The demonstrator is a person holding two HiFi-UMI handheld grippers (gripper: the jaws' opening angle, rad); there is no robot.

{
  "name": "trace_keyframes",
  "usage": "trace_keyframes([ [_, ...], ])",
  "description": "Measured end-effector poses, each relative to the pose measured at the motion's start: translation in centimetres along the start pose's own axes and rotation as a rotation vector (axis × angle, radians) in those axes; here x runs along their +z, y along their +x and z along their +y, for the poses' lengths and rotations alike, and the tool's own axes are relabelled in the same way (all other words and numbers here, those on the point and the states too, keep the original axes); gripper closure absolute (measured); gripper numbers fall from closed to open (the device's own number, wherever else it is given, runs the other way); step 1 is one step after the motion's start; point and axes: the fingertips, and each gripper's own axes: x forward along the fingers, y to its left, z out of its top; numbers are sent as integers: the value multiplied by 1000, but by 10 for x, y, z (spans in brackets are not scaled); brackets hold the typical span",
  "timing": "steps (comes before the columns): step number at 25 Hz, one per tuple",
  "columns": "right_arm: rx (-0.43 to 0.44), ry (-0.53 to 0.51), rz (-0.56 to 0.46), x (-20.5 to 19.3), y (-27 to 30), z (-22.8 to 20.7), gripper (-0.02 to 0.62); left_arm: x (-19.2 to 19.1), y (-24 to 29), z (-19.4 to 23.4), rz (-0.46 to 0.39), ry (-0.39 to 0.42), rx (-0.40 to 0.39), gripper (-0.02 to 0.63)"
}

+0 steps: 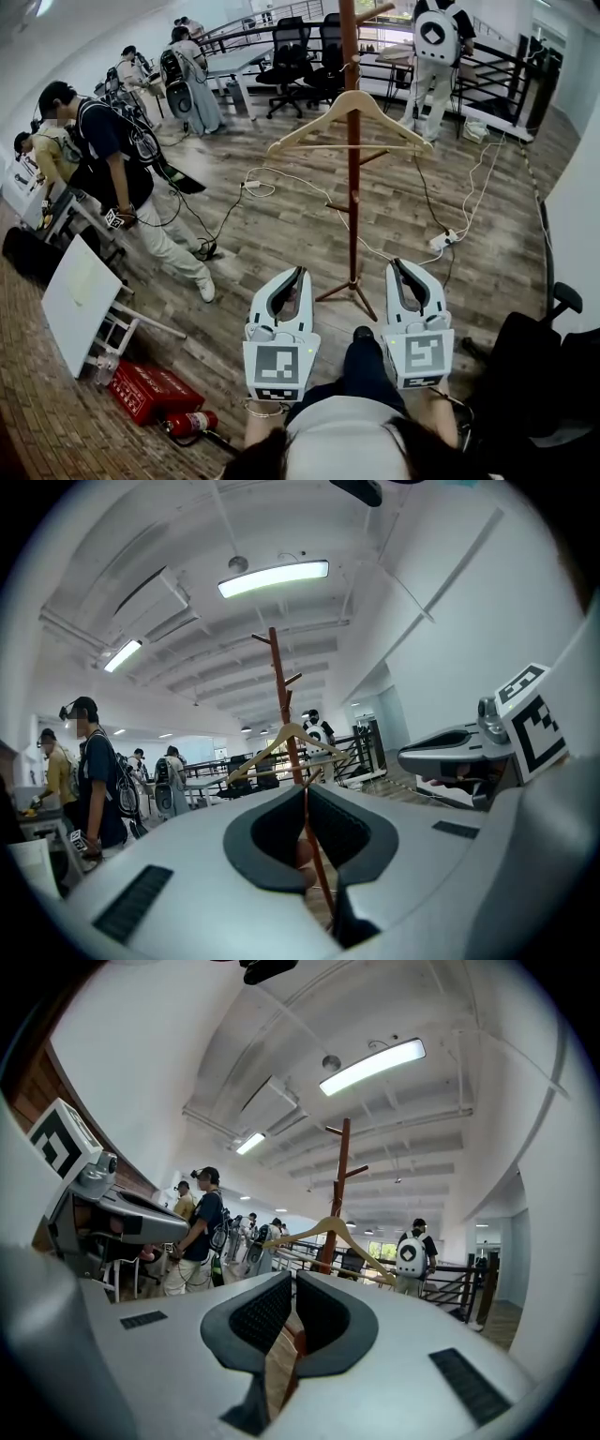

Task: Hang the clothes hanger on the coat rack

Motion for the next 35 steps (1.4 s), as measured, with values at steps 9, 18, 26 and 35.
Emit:
trace_keyframes([
  [9, 3, -15, 10, 3, -2, 5, 551, 5, -2, 0, 16, -35, 9, 584],
  [18, -5, -24, 17, 3, 0, 2, 554, 0, 2, 1, -4, -12, -5, 585],
  [26, 0, 3, 13, 4, 1, -1, 552, -1, 7, -1, 3, -24, -8, 585],
  [35, -2, 15, 10, 2, 2, 0, 552, -5, 11, -4, 18, 1, -17, 586],
])
